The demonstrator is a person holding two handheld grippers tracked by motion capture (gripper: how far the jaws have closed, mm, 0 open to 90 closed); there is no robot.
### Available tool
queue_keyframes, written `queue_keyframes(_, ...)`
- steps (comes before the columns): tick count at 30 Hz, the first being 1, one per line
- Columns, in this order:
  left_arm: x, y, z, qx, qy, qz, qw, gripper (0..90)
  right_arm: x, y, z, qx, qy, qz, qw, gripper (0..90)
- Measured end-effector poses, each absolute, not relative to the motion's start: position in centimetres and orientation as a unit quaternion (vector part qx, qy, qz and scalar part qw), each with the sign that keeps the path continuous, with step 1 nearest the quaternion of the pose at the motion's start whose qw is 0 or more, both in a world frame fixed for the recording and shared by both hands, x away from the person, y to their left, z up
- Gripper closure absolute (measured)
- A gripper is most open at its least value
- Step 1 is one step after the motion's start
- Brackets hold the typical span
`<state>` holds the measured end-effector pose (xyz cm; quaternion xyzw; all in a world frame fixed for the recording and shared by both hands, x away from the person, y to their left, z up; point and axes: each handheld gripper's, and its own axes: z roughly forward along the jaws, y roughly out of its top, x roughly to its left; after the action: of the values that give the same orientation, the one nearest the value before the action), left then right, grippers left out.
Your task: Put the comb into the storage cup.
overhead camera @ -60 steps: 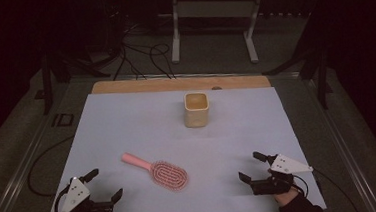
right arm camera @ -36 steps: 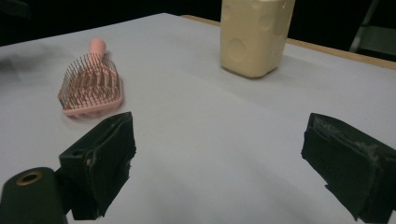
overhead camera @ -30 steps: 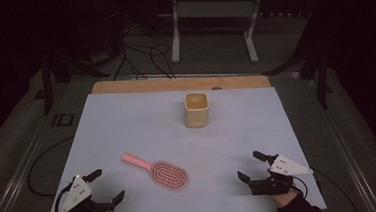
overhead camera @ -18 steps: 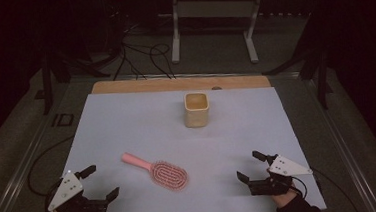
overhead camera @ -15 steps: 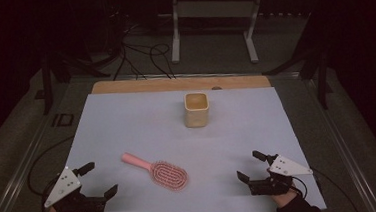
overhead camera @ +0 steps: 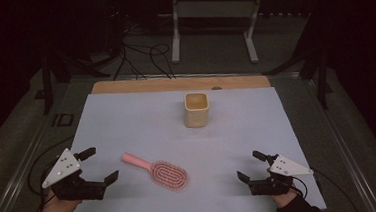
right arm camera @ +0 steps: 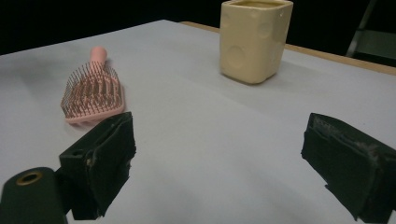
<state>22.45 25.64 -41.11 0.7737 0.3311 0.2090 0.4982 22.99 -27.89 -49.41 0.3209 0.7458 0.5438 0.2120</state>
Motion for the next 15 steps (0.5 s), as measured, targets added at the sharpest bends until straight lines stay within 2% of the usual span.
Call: queue_keyframes(15, 26.1, 24.0, -40.1, 0.795, 0.309, 0.191, 0.485, 0.4, 23.0, -27.9, -49.5, 0.321, 0.745, 0.546, 0.208, 9.4)
